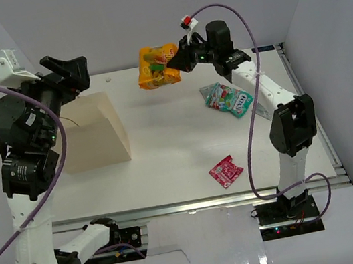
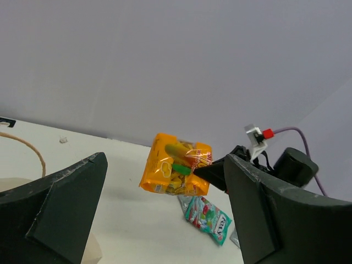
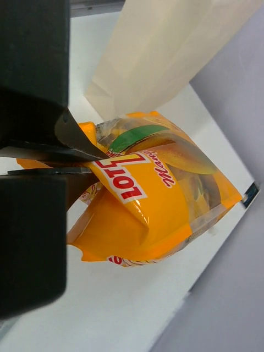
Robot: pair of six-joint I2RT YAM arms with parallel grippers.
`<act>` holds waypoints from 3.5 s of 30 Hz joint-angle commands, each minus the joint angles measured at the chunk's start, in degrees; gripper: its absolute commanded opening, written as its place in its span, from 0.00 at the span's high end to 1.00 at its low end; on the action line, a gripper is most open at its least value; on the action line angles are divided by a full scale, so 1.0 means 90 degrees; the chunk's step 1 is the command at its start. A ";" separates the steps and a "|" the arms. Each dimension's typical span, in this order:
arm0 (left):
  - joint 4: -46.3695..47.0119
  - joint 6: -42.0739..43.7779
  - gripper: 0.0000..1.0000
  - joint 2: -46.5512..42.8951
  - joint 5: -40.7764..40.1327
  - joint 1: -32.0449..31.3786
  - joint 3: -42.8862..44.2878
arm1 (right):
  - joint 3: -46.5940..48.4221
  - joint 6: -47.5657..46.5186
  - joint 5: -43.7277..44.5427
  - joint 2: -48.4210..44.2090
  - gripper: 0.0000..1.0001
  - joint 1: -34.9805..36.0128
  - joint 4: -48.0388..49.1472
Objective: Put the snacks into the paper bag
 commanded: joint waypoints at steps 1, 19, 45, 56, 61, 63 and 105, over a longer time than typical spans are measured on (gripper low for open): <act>-0.0269 -0.0204 0.02 -0.0095 -0.0609 0.0021 0.0267 | 0.0837 -0.0378 -0.0278 -0.0403 0.92 0.0302 0.0372; -0.0562 -0.0702 0.02 -0.1345 -0.1283 0.0021 -0.0016 | 0.3123 -0.0640 0.0198 0.0173 0.92 0.2245 0.0781; -0.4224 -0.4577 0.02 -0.1833 -0.3412 0.0002 -0.0553 | 0.3153 -0.4214 0.1704 0.0740 0.92 0.3916 0.0889; -0.4097 -0.6256 0.04 -0.1628 -0.3363 -0.0506 -0.0524 | 0.2685 -0.5065 0.1841 0.0535 0.85 0.3994 0.0977; -0.4224 -0.6541 0.05 -0.1746 -0.3656 -0.0857 -0.0602 | 0.2479 -0.5192 0.1821 0.0476 0.80 0.4004 0.0957; -0.4282 -0.6716 0.05 -0.1775 -0.3705 -0.1004 -0.0699 | 0.2440 -0.5221 0.1831 0.0486 0.78 0.4014 0.0977; 0.0629 -0.1102 0.02 -0.0311 0.2544 -0.1512 -0.2399 | -0.2932 -0.1549 0.2358 -0.1771 0.03 -0.2167 -0.2011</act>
